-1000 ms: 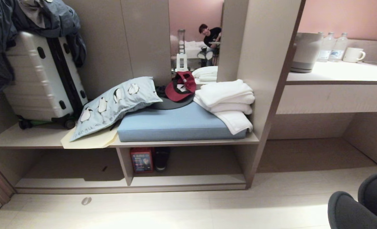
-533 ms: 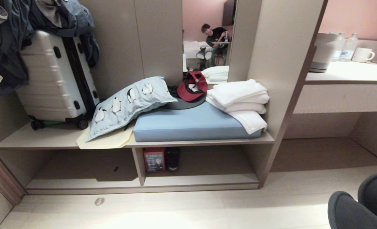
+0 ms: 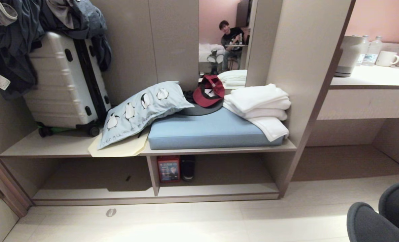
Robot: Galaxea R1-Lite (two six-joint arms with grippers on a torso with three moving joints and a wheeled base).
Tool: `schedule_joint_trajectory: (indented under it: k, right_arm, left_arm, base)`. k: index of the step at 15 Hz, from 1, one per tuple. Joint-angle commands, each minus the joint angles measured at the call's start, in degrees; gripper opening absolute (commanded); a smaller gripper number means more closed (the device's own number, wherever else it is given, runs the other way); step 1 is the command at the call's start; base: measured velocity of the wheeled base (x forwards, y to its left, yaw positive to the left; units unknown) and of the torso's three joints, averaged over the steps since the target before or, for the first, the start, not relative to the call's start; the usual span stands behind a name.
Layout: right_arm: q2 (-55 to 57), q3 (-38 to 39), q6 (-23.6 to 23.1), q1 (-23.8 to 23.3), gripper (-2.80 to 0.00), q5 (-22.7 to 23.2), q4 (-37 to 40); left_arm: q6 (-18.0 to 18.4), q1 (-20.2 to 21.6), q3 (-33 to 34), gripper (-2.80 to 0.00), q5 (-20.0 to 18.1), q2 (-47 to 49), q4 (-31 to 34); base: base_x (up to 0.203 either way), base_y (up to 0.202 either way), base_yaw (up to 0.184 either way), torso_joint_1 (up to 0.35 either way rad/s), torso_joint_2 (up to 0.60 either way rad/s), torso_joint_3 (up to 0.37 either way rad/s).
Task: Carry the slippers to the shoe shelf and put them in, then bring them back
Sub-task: Place the slippers into the shoe cabinet
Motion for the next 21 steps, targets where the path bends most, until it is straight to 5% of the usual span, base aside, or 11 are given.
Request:
schedule_joint_trajectory:
  k: [1,12,21]
  right_arm:
    - [-0.01,0.09,-0.05,0.02,-2.80,0.05,0.02]
    - [-0.01,0.09,-0.05,0.02,-2.80,0.05,0.02]
    - [-0.01,0.09,-0.05,0.02,-2.80,0.05,0.02]
  left_arm:
    - [-0.07,0.00,0.00,-2.80,0.05,0.05,-0.01]
    - [0.01,0.00,0.00,-2.80,0.05,0.05,-0.01]
    - [-0.25,0.00,0.00,-2.80,0.05,0.05,-0.01]
  base:
    - [0.000,0.000,0.000,0.000,0.00,0.000]
    - [0.000,0.000,0.000,0.000,0.00,-0.004]
    - [0.000,0.000,0.000,0.000,0.00,-0.185]
